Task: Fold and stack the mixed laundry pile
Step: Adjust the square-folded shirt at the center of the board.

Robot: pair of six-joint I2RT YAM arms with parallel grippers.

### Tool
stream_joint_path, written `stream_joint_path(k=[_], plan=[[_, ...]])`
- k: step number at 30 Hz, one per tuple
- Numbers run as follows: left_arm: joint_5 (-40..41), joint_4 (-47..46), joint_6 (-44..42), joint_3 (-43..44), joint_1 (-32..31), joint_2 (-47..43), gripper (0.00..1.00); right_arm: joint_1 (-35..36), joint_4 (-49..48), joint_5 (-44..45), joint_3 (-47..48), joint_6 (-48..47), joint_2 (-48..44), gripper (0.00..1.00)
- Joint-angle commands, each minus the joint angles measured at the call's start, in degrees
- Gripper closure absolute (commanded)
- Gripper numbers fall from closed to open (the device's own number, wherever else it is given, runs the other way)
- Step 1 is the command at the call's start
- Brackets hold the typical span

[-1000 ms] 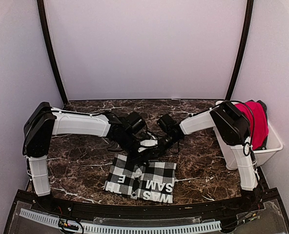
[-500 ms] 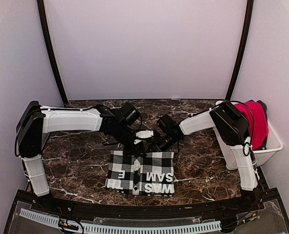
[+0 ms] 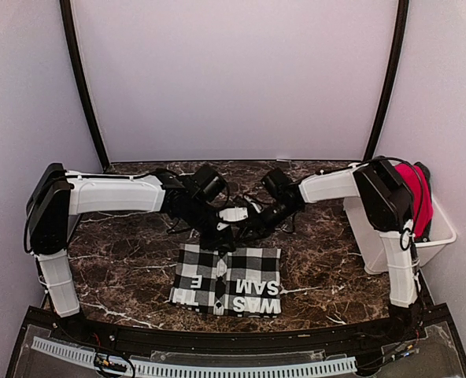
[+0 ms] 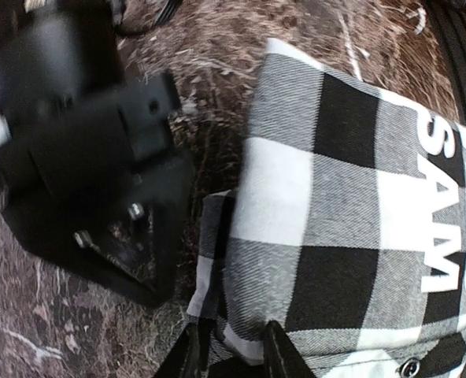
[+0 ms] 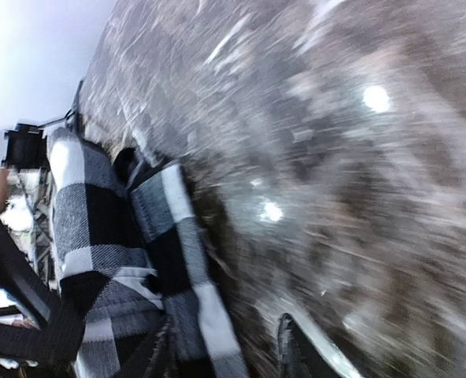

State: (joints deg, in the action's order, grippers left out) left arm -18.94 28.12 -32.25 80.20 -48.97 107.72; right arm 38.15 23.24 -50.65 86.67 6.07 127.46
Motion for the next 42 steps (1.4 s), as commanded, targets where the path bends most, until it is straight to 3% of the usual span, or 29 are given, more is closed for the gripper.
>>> stream_joint_path(k=[1,4,8,10,11,16,21,24,30,36,40,42], plan=[[6.87,-2.39,7.63,-1.34,1.48,-5.73,0.64,-6.46,4.05,7.09,0.74,-0.76,-9.32,0.55],[5.72,-7.77,20.12,-6.22,4.58,-11.57,0.54,-8.94,2.03,7.66,-5.98,0.76,-17.30,0.45],[1.10,-16.39,37.03,-19.68,9.28,-20.98,0.49,-9.24,-1.48,5.43,-16.76,3.84,-26.92,0.34],[1.82,-19.11,42.82,-25.01,10.16,-26.89,0.35,-9.17,-4.09,3.82,-22.35,5.96,-30.90,0.31],[1.55,-20.15,46.17,-26.51,10.45,-28.24,0.34,-9.15,-5.68,3.41,-25.13,7.08,-32.50,0.30],[1.69,-23.48,54.79,-37.75,12.01,-35.31,0.31,-8.99,-10.10,4.06,-34.65,10.58,-36.10,0.26],[1.30,-27.62,59.80,-44.40,12.51,-35.32,0.31,-8.01,-13.49,4.18,-39.19,12.54,-35.26,0.26],[-0.12,-32.40,62.09,-45.96,12.51,-33.23,0.31,-7.32,-15.92,3.92,-39.87,13.16,-33.79,0.31],[-4.09,-41.95,66.14,-48.20,12.50,-27.47,0.44,-5.58,-21.52,3.30,-40.22,15.58,-27.65,0.63],[-3.54,-49.31,69.30,-49.10,12.70,-20.17,0.83,-5.36,-21.46,8.63,-35.87,15.33,-19.88,0.98],[-0.65,-49.51,70.59,-48.09,14.97,-15.87,0.98,-5.75,-18.83,11.93,-29.05,14.04,-14.94,1.00],[-0.41,-50.27,71.01,-47.25,16.83,-14.43,1.00,-6.03,-16.99,13.71,-24.10,12.59,-12.59,1.00]])
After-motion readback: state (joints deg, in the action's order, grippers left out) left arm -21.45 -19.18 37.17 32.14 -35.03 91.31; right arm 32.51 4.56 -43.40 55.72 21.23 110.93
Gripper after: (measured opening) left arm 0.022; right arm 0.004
